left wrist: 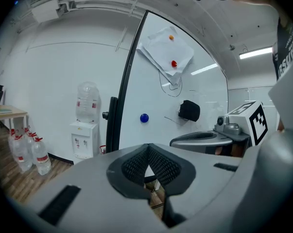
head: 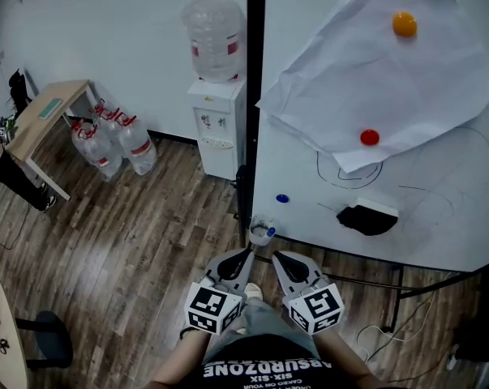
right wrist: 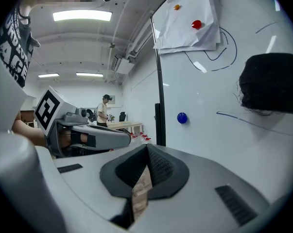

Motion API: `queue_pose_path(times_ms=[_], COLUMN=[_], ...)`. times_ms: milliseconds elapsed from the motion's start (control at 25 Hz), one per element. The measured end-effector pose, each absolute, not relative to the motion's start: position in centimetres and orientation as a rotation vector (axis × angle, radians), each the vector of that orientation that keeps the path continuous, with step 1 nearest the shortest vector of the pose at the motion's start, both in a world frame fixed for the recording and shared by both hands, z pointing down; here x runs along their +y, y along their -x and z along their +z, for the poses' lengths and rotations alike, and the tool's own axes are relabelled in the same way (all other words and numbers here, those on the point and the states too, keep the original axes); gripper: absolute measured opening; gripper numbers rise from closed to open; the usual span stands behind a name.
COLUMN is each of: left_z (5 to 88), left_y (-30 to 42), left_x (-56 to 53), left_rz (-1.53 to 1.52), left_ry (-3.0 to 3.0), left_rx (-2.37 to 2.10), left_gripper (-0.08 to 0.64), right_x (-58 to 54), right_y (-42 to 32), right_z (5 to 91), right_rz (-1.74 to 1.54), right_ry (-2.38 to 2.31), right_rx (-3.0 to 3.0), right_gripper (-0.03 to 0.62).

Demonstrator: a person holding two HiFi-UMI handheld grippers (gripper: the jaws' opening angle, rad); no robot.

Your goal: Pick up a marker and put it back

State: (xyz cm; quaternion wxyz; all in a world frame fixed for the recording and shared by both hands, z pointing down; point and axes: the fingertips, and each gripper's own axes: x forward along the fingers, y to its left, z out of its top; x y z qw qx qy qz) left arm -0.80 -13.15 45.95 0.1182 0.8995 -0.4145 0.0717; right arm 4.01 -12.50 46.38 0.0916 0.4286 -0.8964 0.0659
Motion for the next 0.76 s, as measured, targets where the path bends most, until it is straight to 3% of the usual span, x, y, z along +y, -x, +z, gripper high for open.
queue_pose_path(times_ms=[760], left_z=[46.0], left_y=[0.9], left_x=[-11.3], left_rz=[0.24], left_ry=[-2.645], left_rx=[-1.184], left_gripper=[0.008], right_x=[-11.1], right_y=[-4.0], right_z=[46.2], right_rz=[0.206], right_ry=[-1.307], right_rx=[-2.64], right_gripper=[-0.003])
